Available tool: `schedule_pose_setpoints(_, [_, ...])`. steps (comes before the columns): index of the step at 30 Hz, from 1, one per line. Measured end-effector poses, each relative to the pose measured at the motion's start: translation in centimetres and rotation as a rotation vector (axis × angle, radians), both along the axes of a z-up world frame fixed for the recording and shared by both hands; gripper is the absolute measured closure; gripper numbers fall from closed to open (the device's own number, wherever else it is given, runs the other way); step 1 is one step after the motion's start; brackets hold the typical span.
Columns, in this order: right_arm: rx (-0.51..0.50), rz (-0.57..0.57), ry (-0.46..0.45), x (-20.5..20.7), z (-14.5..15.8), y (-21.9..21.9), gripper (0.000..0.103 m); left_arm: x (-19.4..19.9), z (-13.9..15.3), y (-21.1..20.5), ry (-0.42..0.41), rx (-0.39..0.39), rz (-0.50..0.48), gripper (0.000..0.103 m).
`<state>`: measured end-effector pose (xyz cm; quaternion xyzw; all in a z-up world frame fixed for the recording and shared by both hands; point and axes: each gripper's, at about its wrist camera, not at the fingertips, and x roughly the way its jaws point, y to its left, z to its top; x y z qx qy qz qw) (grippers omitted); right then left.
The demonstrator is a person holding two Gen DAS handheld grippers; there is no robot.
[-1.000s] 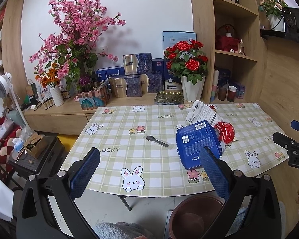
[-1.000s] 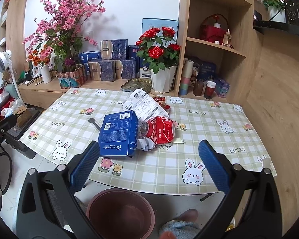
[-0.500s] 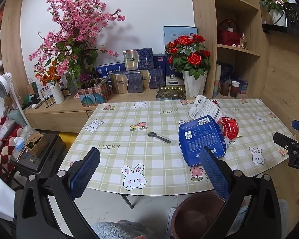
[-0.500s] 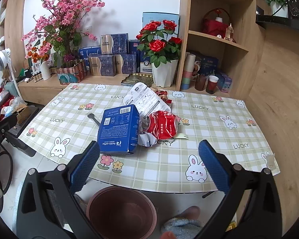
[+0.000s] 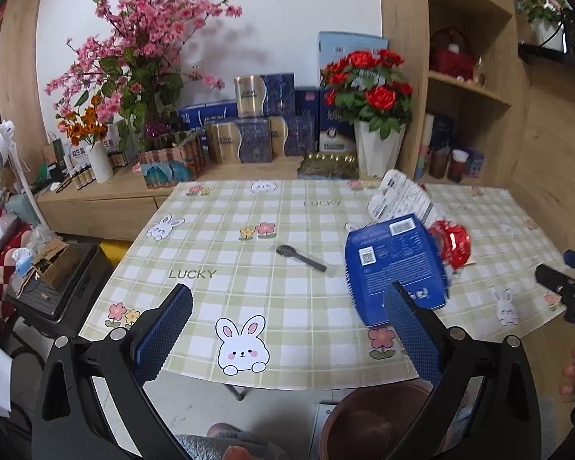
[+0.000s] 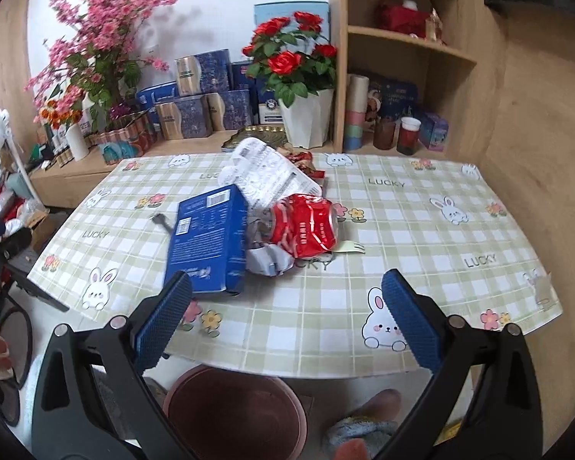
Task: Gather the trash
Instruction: 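Reach the left tool to the blue box and close on it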
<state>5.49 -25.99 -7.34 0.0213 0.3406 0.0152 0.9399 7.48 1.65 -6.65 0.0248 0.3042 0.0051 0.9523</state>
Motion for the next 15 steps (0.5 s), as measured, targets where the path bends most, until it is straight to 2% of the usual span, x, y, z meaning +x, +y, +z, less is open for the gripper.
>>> schedule_pose_setpoints(3, [0.024,-0.029,0.006,1.7,-1.3,-1.9,0.005,2.2,-1.6,-1.4,0.007,0.028,-0.023,0.005])
schedule_pose_setpoints(7, [0.050,-0.057,0.016,3.2,-2.7,-4.0,0.005,5.6,-4.3,-4.6,0.088,0.044,-0.095,0.005])
schedule_pose_setpoints(9, [0.081,-0.066,0.035,3.8,-3.5,-5.2,0.005,6.6,-5.6,-6.6,0.103,0.062,-0.140,0.005])
schedule_pose_setpoints(12, [0.094,-0.104,0.033,3.9,-4.2,-6.7,0.005,6.7,-7.6,-9.7,0.053,0.142,-0.162,0.005])
schedule_pose_setpoints(15, [0.103,-0.134,0.040,3.8,-5.1,-7.9,0.005,6.5,-9.8,-12.0,0.056,0.178,-0.222,0.005])
